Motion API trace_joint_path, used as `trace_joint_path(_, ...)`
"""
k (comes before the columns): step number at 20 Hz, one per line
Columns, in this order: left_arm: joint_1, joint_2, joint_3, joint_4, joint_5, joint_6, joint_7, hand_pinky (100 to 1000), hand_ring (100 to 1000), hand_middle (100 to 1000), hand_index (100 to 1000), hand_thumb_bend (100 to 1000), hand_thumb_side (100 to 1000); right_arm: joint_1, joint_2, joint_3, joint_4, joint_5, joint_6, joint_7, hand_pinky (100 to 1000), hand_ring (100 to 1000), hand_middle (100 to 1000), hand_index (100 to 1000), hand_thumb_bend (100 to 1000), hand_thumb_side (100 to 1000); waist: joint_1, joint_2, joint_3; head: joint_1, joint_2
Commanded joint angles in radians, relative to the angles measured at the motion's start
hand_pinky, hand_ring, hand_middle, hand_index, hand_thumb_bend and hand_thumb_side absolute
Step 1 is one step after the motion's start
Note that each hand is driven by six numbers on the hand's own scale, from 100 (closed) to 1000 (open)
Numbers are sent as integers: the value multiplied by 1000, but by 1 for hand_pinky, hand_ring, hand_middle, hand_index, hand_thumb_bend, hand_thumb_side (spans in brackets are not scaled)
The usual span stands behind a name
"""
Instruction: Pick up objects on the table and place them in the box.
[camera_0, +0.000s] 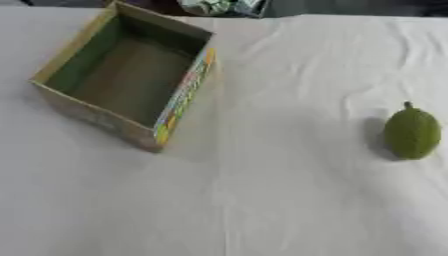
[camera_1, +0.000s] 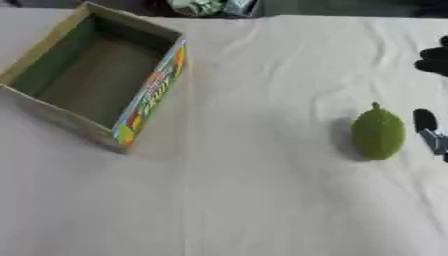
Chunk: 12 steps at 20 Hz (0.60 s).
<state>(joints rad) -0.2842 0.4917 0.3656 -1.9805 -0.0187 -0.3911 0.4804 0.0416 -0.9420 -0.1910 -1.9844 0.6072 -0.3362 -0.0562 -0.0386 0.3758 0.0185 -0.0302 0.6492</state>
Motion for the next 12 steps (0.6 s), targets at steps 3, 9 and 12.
trace_joint_path(3, 1, 38, 11, -19, -6, 1, -4, 675, 633, 572, 732, 100, 579, 12, -19, -24, -16, 32, -35, 74, 885, 1000, 886, 944, 100, 225, 1, -23, -6, 9, 1)
trace_joint_path(9, 4, 38, 10, -19, -5, 1, -9, 675, 633, 573, 732, 100, 579, 10, -33, -16, -16, 42, -63, 112, 895, 1000, 885, 948, 100, 241, 2, -23, -7, 9, -1)
trace_joint_path(12, 5, 37, 10, -19, -4, 1, -12, 675, 634, 573, 732, 100, 578, 7, -45, 0, -16, 32, -81, 133, 902, 1000, 888, 953, 100, 242, 2, -23, -6, 8, -1)
